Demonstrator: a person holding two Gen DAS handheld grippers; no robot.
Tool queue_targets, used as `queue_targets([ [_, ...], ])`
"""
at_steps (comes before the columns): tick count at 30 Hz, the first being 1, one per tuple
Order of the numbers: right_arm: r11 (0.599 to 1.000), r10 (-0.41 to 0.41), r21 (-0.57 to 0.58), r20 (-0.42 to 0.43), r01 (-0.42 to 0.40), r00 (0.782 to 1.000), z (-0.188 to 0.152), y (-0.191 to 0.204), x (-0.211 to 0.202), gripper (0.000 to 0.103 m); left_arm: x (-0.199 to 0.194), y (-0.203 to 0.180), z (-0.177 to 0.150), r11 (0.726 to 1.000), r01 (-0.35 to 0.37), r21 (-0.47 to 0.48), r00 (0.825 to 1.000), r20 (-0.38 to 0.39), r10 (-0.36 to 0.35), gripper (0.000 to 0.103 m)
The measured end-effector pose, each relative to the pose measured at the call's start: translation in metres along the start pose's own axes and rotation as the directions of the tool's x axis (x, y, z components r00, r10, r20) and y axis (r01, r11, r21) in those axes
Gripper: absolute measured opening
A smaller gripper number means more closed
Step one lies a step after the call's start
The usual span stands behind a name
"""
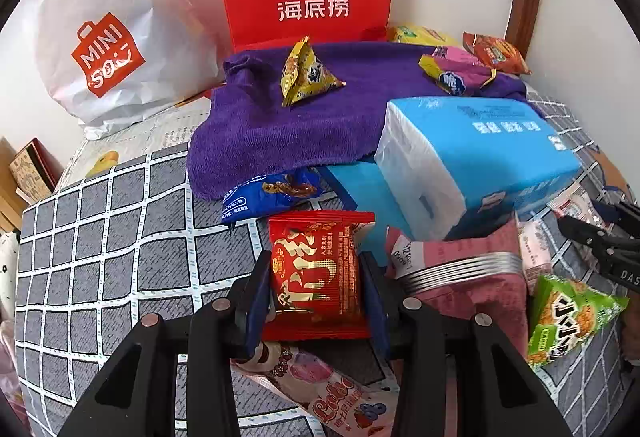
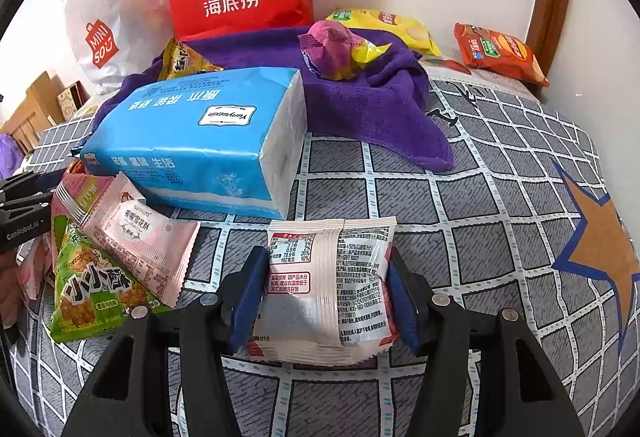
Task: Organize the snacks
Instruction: 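Lift both held bags up from the pile, then carry the red bag in the left tool and white bag in the right over the towel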
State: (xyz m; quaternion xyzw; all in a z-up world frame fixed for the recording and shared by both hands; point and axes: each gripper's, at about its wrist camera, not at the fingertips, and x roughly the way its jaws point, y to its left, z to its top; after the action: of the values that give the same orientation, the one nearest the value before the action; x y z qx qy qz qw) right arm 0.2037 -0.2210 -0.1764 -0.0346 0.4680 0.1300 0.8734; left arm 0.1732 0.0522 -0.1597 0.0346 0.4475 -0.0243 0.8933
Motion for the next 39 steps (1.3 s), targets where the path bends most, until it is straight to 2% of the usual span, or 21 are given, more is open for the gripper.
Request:
queue_targets([
  [10,1.0,0.018,0.026,0.01,-0.018,1.0,0.0,-0.005,-0.002,0.055,-0.014,0.012,0.003,0.997,0.042,-0.067,0.998,0.05,-0.039,0.04],
  [18,0.999,0.008,0.037,0.023,-0.009,1.0,-0.001,-0.007,-0.006,0.054,-0.021,0.012,0.003,0.995,0.07,-0.068,0.995,0.076,-0.065,0.04],
  [22,0.999,0.027,0.046,0.023,-0.028,0.999,-0.004,-0.004,-0.018,0.053,-0.028,0.013,0.004,0.994,0.084,-0.07,0.992,0.097,-0.077,0.04],
  [33,0.999,0.027,0.022,0.122,-0.03,0.992,0.0,0.017,-0.07,0.053,-0.026,0.012,0.004,0.991,0.109,-0.077,0.991,0.084,-0.103,0.04],
  [39,0.998,0.063,0.013,0.108,-0.065,0.992,0.004,0.031,-0.075,0.053,-0.026,0.015,0.003,0.988,0.129,-0.081,0.989,0.09,-0.121,0.04],
])
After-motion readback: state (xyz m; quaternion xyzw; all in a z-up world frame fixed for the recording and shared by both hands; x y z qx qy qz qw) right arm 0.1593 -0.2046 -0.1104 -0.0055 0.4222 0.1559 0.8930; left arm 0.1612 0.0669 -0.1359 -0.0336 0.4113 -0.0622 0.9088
